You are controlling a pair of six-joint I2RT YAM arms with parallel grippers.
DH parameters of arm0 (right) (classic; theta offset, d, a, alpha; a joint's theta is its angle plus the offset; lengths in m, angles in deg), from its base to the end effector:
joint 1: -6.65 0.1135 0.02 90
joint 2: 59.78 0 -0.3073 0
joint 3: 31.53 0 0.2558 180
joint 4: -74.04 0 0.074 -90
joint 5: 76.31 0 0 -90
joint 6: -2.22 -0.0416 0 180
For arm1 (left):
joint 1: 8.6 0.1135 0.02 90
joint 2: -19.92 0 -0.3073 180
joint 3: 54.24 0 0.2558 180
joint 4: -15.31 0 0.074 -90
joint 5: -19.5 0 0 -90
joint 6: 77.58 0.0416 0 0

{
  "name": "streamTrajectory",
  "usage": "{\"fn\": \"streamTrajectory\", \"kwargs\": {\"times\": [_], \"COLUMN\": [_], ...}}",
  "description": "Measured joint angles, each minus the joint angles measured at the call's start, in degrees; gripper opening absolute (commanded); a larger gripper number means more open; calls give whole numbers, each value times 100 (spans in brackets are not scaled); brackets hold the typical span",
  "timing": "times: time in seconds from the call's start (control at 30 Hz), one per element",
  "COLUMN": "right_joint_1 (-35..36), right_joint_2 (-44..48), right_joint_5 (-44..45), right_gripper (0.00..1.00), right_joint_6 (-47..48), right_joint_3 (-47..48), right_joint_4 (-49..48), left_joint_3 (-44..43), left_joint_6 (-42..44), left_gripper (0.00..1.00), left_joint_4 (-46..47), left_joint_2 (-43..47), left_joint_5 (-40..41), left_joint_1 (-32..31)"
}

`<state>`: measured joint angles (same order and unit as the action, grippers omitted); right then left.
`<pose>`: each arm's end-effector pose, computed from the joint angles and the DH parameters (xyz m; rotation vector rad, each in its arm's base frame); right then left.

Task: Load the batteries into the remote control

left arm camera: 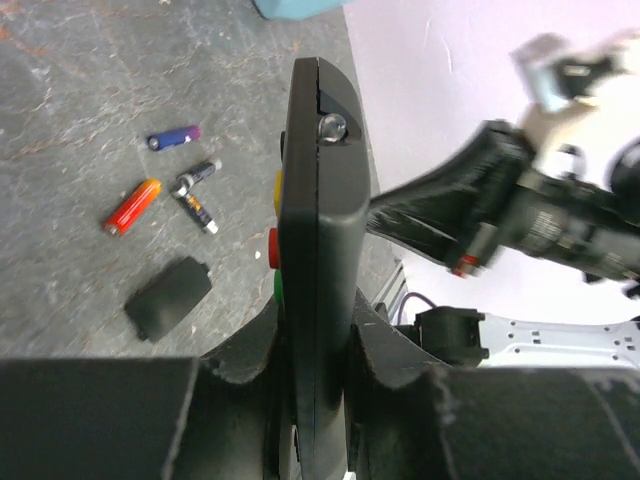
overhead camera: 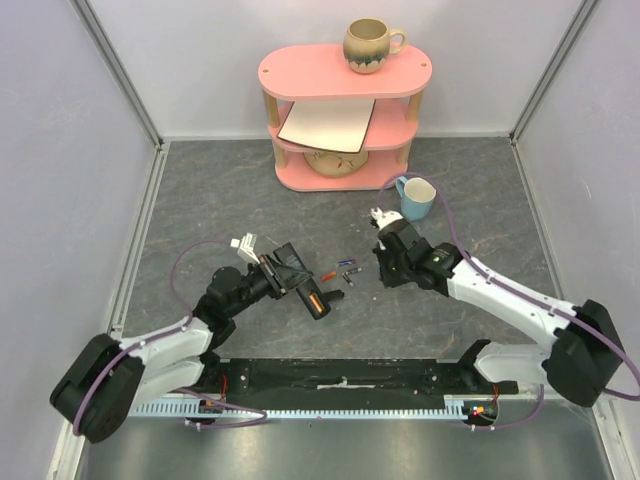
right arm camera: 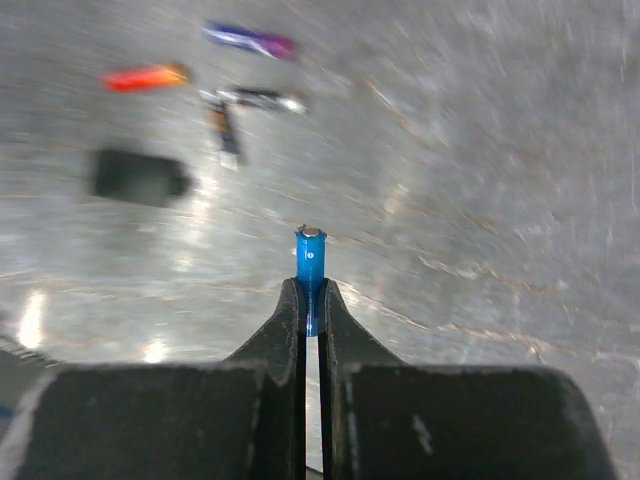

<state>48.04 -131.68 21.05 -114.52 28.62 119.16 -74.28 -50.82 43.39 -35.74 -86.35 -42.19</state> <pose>0.1820 0.1533 0.2570 -0.2797 2.5628 0.2921 0.1333 -0.1022 0.2033 -0.2654 1.9202 -1.4391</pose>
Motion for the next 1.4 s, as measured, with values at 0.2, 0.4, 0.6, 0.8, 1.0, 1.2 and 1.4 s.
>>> {"fn": "streamTrajectory", "kwargs": {"times": [0.2,0.4,0.6,0.8,1.0,1.2,1.4], "right_joint_1": [1209,1534,1687,1952,2103,2109,2109], "right_joint_2": [166,-61,-601,-859,-1047,-1239,-1272], "right_joint_5": [4,-291,-527,-575,-595,-584,-544], "right_gripper": [0,0,0,0,0,0,0], "right_joint_6": [133,173,201,229,227,225,225], "right_joint_3": [1294,1825,2050,2415,2653,2664,2710], "right_joint_4": [365,695,1001,1340,1440,1602,1744], "left_joint_3": [-267,-332,-417,-422,-428,-428,-428], "left_joint_6": [-125,-157,-166,-168,-168,-166,-166], "left_gripper": [2,2,2,2,2,2,2], "left_joint_4": [1073,1731,1928,1926,1871,1766,1746], "left_joint_2": [-1016,-1320,-1386,-1405,-1403,-1381,-1274], "left_joint_5": [-127,-120,-125,-129,-127,-125,-127], "left_joint_1": [-46,-197,-223,-223,-223,-223,-225]}}
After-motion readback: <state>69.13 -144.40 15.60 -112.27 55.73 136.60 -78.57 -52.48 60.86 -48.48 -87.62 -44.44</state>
